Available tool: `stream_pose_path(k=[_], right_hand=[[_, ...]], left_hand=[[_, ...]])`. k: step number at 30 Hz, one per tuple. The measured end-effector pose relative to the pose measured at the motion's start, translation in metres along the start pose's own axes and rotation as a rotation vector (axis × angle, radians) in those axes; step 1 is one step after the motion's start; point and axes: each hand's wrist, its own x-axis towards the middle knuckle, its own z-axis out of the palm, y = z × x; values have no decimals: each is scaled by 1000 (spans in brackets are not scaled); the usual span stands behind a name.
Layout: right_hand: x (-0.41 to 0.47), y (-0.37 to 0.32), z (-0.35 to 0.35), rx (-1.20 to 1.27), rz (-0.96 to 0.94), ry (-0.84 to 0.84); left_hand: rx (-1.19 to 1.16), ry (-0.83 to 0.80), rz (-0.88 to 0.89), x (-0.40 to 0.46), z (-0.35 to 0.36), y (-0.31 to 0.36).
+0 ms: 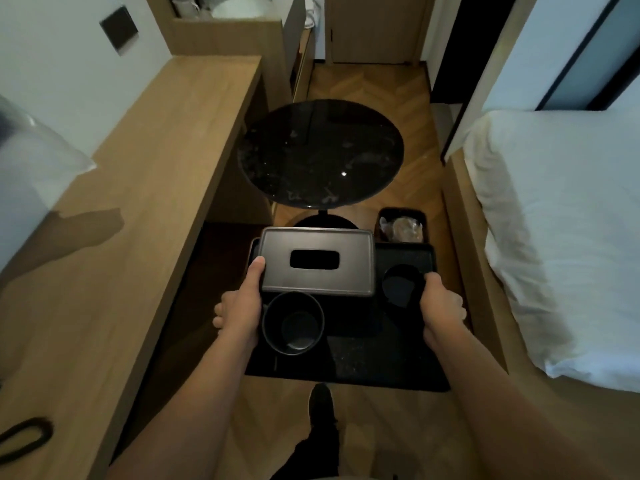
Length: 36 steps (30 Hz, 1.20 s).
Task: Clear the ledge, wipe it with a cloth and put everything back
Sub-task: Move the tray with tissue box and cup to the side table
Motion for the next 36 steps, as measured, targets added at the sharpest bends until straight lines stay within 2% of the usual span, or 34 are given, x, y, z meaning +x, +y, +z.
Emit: stream_pose_path(k=[9, 23, 29, 36], right_hand=[[38, -108, 87, 7, -25, -13], [158, -271, 204, -28, -99, -40], [205, -314, 240, -2, -107, -83], [255, -326, 277, 82, -23, -107]], left_hand=[[10, 14, 21, 86, 26, 109], [-18, 24, -42, 213, 126, 239], [-38, -8, -137, 323, 166, 254], [-12, -47, -128, 381, 199, 274]])
